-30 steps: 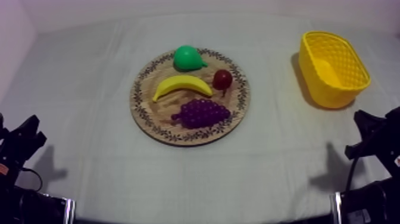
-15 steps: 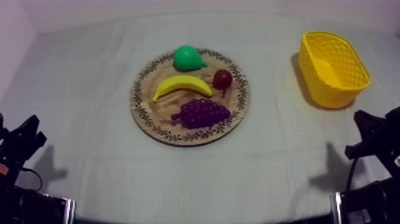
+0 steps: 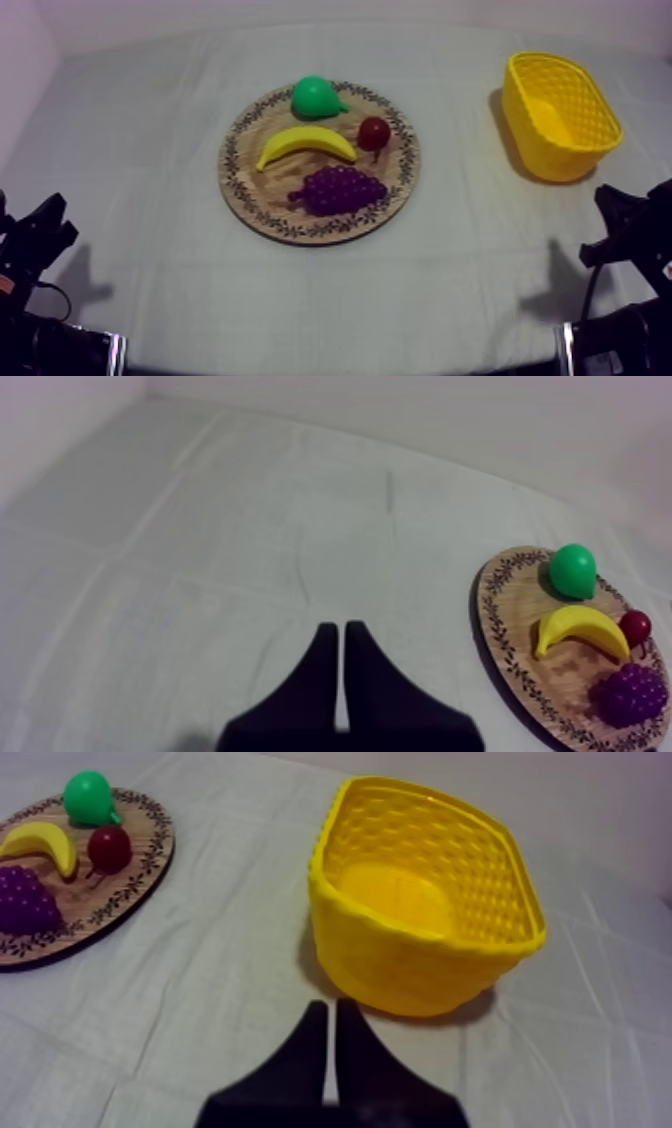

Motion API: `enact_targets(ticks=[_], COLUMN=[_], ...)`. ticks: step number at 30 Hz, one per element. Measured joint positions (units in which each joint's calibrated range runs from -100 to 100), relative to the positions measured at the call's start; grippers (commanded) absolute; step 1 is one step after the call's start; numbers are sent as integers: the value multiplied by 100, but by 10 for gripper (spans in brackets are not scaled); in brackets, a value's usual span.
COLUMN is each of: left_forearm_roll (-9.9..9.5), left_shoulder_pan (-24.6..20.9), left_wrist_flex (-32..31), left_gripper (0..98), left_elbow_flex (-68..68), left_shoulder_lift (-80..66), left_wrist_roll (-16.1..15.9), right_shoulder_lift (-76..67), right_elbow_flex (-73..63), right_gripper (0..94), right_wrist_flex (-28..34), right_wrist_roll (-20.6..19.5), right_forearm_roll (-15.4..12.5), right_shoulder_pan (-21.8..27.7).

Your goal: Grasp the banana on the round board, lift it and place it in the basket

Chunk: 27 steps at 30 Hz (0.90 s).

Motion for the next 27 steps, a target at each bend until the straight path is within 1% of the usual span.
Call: enact_targets(ticks=[21, 27], left_forearm_roll=[0, 0], left_shoulder_pan=[0, 0], left_wrist_flex=[0, 0], left_gripper=[0, 0], left_elbow_flex=[0, 0], left_shoulder_lift=[0, 0], left_wrist_roll=[0, 3], right_shoulder_lift=[0, 0], right_elbow_flex=[0, 0], right_gripper=[4, 4], right_wrist_flex=[0, 8], right_wrist_roll=[-2, -53], right_forearm_roll=[1, 1], right_shoulder_pan=[0, -65])
